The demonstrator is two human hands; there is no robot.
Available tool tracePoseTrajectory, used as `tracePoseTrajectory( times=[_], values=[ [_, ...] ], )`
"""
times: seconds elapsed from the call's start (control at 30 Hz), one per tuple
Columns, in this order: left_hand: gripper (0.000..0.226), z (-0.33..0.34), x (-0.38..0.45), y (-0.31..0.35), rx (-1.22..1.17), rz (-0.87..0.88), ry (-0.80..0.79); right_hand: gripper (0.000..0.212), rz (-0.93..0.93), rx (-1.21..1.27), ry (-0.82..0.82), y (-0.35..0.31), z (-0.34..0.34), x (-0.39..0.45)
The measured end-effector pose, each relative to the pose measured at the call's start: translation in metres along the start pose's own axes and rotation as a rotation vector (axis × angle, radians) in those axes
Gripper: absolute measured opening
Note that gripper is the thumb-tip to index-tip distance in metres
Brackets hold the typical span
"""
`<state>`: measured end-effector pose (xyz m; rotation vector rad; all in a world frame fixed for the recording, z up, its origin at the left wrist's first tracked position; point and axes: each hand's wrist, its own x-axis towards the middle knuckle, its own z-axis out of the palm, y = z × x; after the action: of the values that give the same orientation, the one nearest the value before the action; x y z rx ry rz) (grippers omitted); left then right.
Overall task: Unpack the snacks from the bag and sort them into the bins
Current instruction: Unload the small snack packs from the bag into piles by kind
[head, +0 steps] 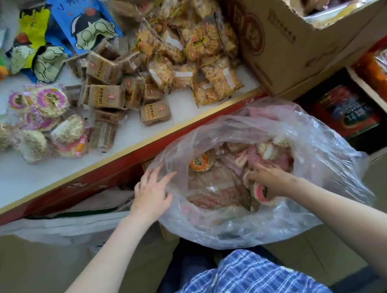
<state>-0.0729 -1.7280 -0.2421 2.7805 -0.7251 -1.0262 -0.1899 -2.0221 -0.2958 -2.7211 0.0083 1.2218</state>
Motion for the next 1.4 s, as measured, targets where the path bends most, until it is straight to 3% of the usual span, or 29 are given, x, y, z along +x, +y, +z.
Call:
tracePoseTrajectory(
  times=[0.17, 0.37, 0.5, 0.6, 0.77, 0.9, 0.97, 1.03, 1.23, 1.33, 1.4],
  values=[
    [0.055, 0.005, -0.003, -0.003, -0.002, -0.057, 0.037, 0.056, 0.147, 0.418, 0.271, -0.006, -0.025, 0.006],
    [0.05, 0.003, -0.014, -0.016, -0.154, -0.13, 0.223, 0.032, -0.038, 0.706, 0.499, -0.044, -0.102, 0.001],
    [0.048, 0.0, -0.025, -0.036, -0.243, -0.226, 0.3, 0.032, -0.093, 0.893, 0.587, -0.088, -0.15, 0.015],
    [0.049, 0.005, -0.037, -0.06, -0.341, -0.29, 0.311, 0.034, -0.11, 1.175, 0.491, -0.136, -0.177, 0.04],
    [0.049, 0.012, -0.065, -0.097, -0.573, -0.335, 0.268, 0.044, -0.113, 1.45, 0.19, -0.234, -0.211, 0.085],
    [0.048, 0.019, -0.079, -0.125, -0.649, -0.369, 0.285, 0.04, -0.133, 1.575, 0.173, -0.308, -0.249, 0.118],
    [0.05, 0.019, -0.083, -0.135, -0.651, -0.39, 0.291, 0.047, -0.209, 1.743, 0.128, -0.336, -0.268, 0.126],
    [0.05, 0.016, -0.084, -0.142, -0.651, -0.406, 0.287, 0.052, -0.237, 1.747, 0.067, -0.355, -0.278, 0.127],
    [0.049, 0.01, -0.077, -0.142, -0.579, -0.36, 0.275, 0.037, -0.165, 1.511, -0.061, -0.335, -0.256, 0.125],
    [0.05, 0.005, -0.07, -0.136, -0.576, -0.32, 0.253, 0.021, -0.135, 1.566, 0.0, -0.298, -0.249, 0.117],
    [0.051, 0.0, -0.063, -0.128, -0.591, -0.298, 0.25, 0.024, -0.13, 1.586, 0.052, -0.268, -0.244, 0.105]
  ],
)
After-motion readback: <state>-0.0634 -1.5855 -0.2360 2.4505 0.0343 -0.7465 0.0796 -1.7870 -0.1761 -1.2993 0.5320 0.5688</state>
